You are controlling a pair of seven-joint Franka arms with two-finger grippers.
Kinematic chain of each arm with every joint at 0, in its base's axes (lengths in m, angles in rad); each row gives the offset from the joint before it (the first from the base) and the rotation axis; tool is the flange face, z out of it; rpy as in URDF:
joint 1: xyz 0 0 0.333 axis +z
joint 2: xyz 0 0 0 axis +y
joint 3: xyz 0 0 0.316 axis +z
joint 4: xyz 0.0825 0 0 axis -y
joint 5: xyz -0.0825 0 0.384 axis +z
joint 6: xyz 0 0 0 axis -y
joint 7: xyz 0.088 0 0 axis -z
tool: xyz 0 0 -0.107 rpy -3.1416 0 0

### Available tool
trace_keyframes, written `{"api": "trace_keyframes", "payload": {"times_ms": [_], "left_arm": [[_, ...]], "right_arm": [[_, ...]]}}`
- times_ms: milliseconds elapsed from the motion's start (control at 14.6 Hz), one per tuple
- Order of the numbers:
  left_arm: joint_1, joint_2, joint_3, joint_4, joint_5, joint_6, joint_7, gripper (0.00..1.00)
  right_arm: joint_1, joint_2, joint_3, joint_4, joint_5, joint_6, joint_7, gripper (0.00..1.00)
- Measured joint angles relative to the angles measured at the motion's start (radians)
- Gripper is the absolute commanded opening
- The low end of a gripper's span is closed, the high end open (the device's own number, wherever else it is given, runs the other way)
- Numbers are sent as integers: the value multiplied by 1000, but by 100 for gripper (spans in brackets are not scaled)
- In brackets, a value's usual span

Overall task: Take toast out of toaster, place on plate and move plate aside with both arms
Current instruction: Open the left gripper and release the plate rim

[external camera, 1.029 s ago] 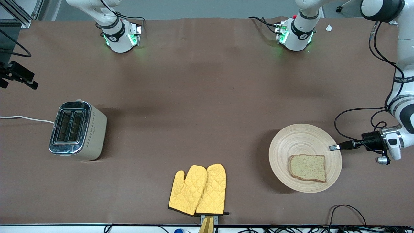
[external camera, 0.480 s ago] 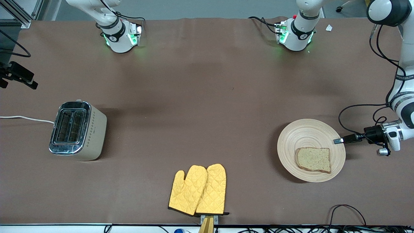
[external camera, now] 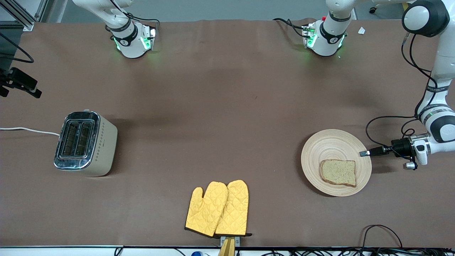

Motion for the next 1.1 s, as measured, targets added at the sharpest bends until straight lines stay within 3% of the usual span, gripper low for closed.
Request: {"api": "trace_keyframes", "payload": {"times_ms": [69,137,275,618,1098], "left_arm": [[0,3,-2,0,0,-1,0,10],[0,6,-2,0,-1,-2,0,36],[0,12,-3,0,-1,-2,0,100],[-10,12,-17,60,0,-2,-30,100],[-125,-115,-18,219,108,-1,-376,100]], "right_arm": [[0,0,0,0,0,0,0,100],[0,0,0,0,0,0,0,100],[0,0,0,0,0,0,0,100],[0,0,0,0,0,0,0,100],[0,0,0,-1,0,-1,0,100]]}}
